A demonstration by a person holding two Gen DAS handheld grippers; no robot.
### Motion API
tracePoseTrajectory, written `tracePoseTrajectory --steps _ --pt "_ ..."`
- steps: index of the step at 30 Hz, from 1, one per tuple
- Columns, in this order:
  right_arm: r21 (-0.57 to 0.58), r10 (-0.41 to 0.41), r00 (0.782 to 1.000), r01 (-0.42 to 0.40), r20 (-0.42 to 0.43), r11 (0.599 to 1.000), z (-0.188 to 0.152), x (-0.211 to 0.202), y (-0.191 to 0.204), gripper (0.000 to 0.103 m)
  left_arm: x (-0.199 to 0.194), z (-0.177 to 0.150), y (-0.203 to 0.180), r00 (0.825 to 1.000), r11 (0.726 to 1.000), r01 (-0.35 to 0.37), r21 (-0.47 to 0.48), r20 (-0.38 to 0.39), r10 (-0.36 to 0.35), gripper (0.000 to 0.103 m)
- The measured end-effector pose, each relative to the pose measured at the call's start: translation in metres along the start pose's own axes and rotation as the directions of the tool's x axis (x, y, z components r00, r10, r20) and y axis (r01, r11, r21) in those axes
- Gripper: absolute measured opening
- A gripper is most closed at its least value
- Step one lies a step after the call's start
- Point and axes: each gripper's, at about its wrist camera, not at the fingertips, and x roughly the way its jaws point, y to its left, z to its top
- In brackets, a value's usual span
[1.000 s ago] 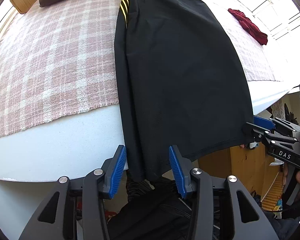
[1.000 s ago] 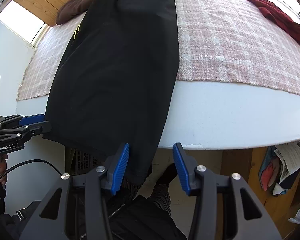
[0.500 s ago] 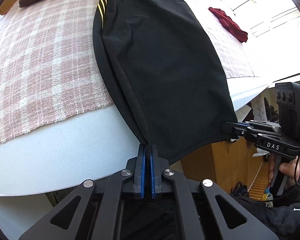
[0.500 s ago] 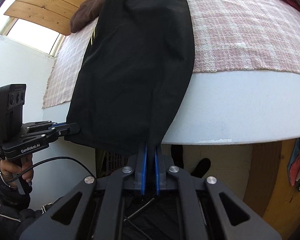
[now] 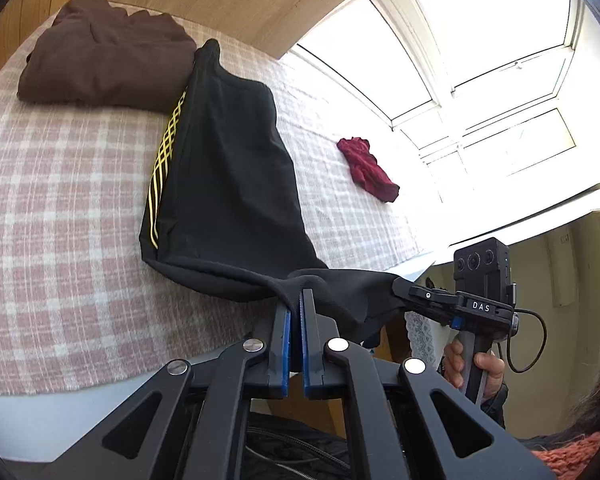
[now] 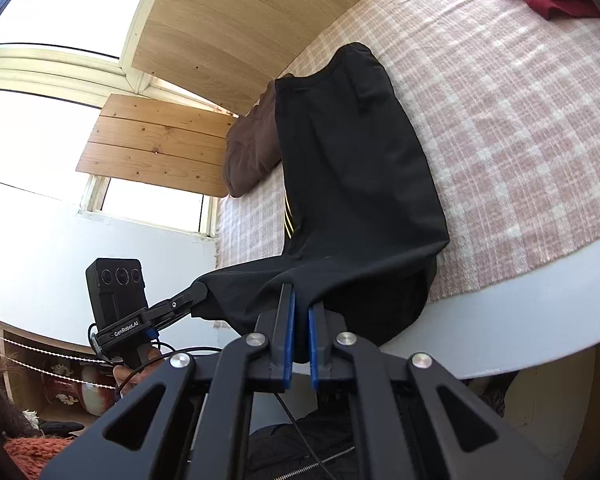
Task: Fold clothes
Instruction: 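Lift the trouser end with both grippers and fold it toward the brown garment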
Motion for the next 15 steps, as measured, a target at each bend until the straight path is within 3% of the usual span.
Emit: tracePoseTrajectory --steps 5,15 --pt "-0.037 -0.024 0.999 0.025 0.022 0.999 0.064 0.032 0.025 0.006 0.040 0.069 -0.006 0.999 1.000 0.004 0.011 0.040 -0.004 0.003" --pt "-0.059 -0.111 0.992 0.107 -0.067 0.993 0.187 0.114 0.005 0.006 0.093 0.182 0.035 0.996 0.996 -0.068 -0.061 0.049 0.071 0.003"
